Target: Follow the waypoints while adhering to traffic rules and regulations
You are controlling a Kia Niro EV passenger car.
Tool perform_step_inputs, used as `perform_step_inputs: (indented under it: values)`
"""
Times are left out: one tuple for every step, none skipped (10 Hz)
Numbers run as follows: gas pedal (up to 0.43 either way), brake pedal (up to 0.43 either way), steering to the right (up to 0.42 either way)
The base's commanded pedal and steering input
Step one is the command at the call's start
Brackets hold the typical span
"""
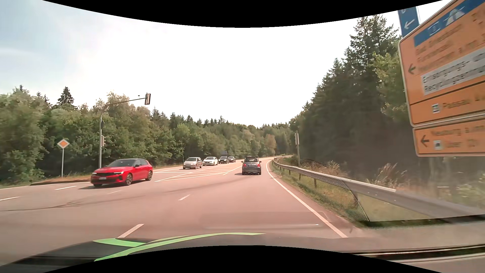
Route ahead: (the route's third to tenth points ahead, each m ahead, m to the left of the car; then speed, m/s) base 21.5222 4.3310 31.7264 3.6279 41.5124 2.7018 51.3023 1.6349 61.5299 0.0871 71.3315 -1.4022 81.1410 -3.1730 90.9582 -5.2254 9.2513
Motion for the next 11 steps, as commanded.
perform_step_inputs:
  values:
    - [0.421, 0.0, 0.014]
    - [0.421, 0.0, 0.014]
    - [0.421, 0.0, 0.014]
    - [0.421, 0.0, 0.014]
    - [0.421, 0.0, 0.014]
    - [0.421, 0.0, 0.014]
    - [0.421, 0.0, 0.014]
    - [0.421, 0.0, 0.013]
    - [0.421, 0.0, 0.012]
    - [0.421, 0.0, 0.01]
    - [0.421, 0.0, 0.01]
